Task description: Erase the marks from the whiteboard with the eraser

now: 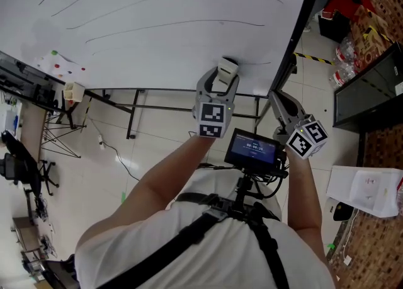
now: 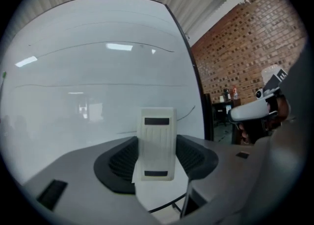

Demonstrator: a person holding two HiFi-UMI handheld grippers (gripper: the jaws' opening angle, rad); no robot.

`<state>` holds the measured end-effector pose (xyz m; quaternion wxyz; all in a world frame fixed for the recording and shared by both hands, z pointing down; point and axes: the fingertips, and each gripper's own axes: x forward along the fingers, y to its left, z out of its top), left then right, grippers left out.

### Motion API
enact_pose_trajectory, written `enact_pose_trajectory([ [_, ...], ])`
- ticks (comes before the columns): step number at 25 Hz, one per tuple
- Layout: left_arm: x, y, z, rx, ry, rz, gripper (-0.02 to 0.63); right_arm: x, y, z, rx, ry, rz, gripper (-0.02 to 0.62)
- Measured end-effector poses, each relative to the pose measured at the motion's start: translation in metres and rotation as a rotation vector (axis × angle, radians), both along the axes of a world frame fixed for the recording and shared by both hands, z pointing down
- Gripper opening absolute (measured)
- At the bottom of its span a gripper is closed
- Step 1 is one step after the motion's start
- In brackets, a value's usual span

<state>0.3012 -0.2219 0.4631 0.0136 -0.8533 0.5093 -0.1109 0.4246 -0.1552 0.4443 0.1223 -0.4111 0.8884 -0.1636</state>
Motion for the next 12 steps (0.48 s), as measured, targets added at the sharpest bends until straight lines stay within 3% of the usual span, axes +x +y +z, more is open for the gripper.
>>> enact_pose_trajectory([
  [2,0.014,0.001,0.002,-0.006,0.005,0.026,0.270,0.004,0.002,0.000,0.002,-0.002,0.010,0.020],
  [6,0.003,0.000,0.000,0.011,-0.011,0.034,0.270,0.018,0.002,0.002,-0.002,-0.003,0.033,0.020],
  [12,-0.090,-0.015,-0.005,0.002,0.049,-0.198,0.270,0.015,0.001,0.000,0.004,-0.012,0.022,0.020],
])
